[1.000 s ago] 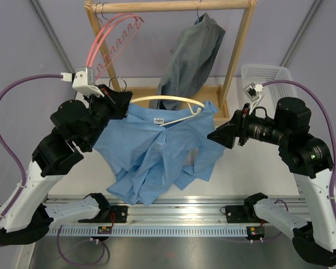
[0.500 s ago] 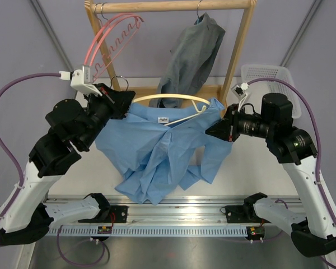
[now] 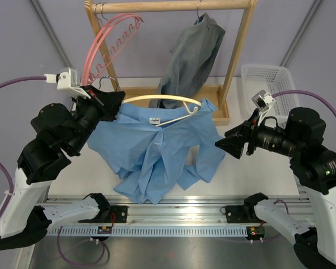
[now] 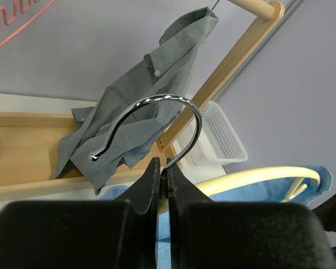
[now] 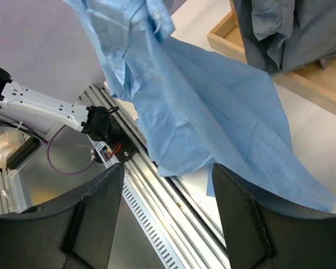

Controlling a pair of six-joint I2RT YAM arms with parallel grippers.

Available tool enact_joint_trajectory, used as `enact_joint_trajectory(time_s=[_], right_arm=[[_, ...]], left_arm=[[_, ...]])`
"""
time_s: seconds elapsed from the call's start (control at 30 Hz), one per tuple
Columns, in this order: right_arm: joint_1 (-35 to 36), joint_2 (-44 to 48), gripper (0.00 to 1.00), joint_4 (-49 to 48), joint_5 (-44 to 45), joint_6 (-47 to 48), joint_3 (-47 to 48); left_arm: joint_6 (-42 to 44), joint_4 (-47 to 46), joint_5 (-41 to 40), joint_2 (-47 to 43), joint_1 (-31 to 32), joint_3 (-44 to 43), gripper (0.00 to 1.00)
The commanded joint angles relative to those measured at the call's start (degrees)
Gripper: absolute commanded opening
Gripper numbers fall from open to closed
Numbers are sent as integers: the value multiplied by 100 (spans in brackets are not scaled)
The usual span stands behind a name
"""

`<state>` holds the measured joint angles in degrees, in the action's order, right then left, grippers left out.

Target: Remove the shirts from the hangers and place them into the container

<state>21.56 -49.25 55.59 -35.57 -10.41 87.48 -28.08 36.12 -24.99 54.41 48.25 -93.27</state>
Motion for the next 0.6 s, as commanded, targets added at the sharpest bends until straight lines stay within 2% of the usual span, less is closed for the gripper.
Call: enact_joint_trajectory(time_s=[0.0, 0.33, 0.4, 0.47, 0.5, 0.57], right_arm=[[-12, -295, 72, -118, -72, 101, 41], [-20, -682, 70, -690, -266, 250, -91], [-12, -735, 63, -786, -327, 250, -91], [-12, -822, 48, -945, -406, 198, -109], [-12, -840, 24, -980, -485, 172, -117], [-12, -858, 5, -980, -486, 136, -144]], left_arm=[[-180, -456, 117, -27, -17, -270, 0], [-400, -378, 697, 210, -17, -463, 0], [-427, -290, 811, 271, -17, -542, 0], [-444, -290, 882, 298, -17, -578, 0], [-436, -298, 865, 298, -17, -587, 0], [-357, -263, 638, 272, -17, -622, 0]])
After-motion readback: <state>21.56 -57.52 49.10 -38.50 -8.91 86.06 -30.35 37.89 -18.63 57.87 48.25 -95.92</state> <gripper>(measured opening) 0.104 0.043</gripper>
